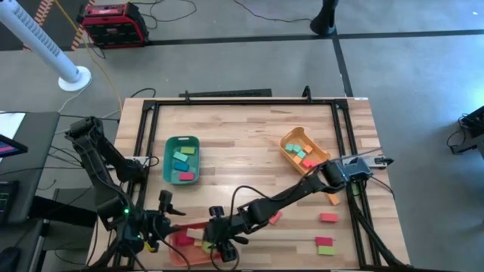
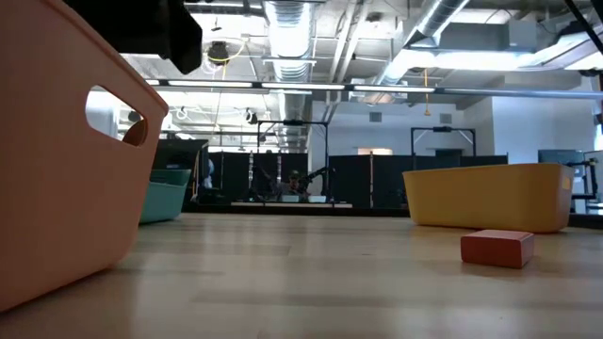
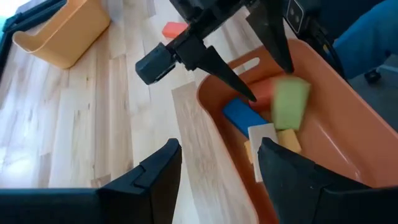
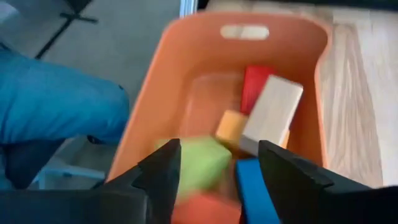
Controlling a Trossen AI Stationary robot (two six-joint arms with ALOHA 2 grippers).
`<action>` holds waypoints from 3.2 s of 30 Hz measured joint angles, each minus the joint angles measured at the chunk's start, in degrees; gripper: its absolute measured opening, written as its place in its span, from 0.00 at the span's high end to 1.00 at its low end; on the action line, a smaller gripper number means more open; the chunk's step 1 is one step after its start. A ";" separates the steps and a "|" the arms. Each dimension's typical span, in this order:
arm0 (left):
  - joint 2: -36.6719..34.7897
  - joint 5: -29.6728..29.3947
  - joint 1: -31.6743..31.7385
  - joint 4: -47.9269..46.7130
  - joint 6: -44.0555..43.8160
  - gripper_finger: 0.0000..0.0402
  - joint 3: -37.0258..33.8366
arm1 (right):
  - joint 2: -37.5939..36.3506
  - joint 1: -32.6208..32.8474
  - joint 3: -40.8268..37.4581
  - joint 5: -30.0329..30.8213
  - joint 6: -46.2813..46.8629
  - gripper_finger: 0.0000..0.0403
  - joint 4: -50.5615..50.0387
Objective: Sort blocks by size
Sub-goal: Put the thin orange rectangular block into the green bin
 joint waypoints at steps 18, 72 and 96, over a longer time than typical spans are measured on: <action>0.00 -1.30 0.02 0.10 0.46 0.49 -0.04 | -9.64 6.01 7.49 9.54 3.82 0.37 -41.91; 0.01 -7.34 3.00 2.67 8.05 0.49 -1.46 | -21.26 11.82 -25.41 18.97 15.36 0.36 -47.18; 0.00 -6.26 10.32 3.08 14.39 0.49 -1.46 | -25.02 5.27 -40.78 11.35 0.01 0.37 -27.28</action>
